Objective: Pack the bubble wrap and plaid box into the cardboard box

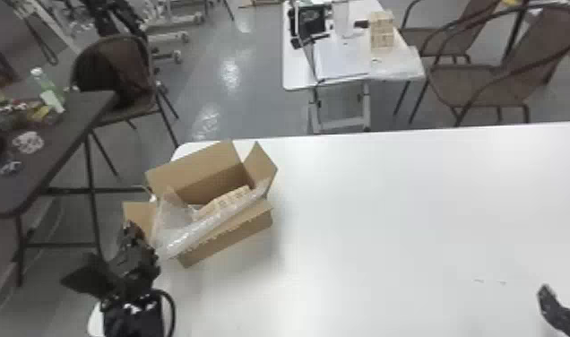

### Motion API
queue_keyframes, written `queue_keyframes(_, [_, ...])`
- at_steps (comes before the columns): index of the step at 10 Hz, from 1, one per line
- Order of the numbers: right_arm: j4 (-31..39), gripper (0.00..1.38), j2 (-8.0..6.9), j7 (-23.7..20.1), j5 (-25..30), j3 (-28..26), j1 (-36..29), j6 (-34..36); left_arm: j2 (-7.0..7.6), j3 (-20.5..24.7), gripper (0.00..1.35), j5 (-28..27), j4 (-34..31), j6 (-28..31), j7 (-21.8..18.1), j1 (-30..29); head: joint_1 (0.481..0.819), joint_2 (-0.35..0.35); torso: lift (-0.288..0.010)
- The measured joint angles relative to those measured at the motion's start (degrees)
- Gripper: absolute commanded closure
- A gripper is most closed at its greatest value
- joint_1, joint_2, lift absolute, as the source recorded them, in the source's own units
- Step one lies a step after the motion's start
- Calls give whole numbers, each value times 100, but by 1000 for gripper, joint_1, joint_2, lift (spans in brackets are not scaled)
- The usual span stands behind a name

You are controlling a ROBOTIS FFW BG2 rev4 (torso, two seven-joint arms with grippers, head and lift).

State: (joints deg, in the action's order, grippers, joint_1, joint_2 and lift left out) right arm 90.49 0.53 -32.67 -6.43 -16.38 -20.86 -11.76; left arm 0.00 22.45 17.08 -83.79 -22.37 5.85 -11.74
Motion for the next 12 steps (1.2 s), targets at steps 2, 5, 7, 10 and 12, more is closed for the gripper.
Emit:
queue_keyframes(2, [-30,206,0,-40,-31,-14,32,49,0,-178,1211,-295,180,-387,1363,31,695,303,-89])
queue_keyframes(5, [-66,206,0,-99,-68,-13,117,117,0,-421,1211,-621,455,-559,2544,187,695,312,-89])
queue_keyframes(7, [-99,206,-8,-113,-89,-5,149,138,0,-410,630,-776,609,-563,2827,292,695,320,-89])
queue_keyframes(10, [-82,206,-21,-136,-99,-1,185,143,61,-622,174,-690,486,-963,2800,94,695,311,-89])
queue_keyframes(12, [69,206,-51,-152,-143,-2,113,178,79,-892,223,-671,-339,-1012,2598,-489,695,282,-89])
